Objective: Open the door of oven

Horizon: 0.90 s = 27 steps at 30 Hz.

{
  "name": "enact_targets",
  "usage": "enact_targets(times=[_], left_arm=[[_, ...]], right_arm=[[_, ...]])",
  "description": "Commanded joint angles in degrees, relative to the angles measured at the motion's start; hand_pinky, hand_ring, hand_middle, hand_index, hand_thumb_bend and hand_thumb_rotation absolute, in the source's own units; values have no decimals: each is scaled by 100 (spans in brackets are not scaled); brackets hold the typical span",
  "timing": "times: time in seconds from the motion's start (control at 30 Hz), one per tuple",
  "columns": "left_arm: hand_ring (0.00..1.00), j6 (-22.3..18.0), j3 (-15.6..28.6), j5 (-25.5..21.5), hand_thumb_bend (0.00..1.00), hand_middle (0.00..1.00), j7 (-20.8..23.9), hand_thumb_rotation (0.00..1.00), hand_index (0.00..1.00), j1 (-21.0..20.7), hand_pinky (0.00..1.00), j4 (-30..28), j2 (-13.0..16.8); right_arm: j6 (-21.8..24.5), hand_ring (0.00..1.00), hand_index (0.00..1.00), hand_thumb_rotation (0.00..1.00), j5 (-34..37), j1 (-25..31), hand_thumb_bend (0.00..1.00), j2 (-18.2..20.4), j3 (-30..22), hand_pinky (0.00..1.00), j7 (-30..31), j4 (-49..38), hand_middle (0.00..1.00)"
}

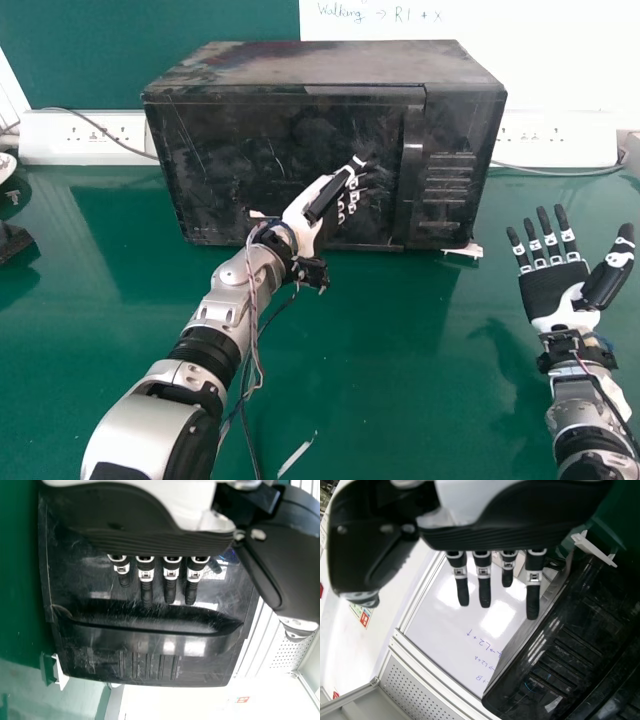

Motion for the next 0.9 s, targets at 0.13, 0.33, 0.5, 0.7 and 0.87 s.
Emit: enact_targets(times=[0.13,0.33,0.5,0.7,0.87], left_arm=[[81,-60,-17,36,81,87,23,91,90,-163,62,42,-112],[82,-105,-39,83,82,88,48,92,92,-246,64,145,-177],[82,-89,-35,166,83,88,214,93,91,-340,63,302,-246],[82,-74,-82,307,85,88,430,93,91,-452,59,429,-300],[85,-78,-26,253,83,91,319,93,93,-493,58,444,-341]], right_arm=[[-69,91,93,87,-4,-16,100,37,24,68,21,-37,96],[-70,93,95,88,21,-14,100,52,19,70,86,-33,97],[-69,92,94,88,30,-19,100,71,14,69,59,-49,97],[-66,92,93,86,18,-14,100,75,20,69,6,-60,95],[-103,92,94,88,-2,-14,100,76,35,69,11,-59,96]])
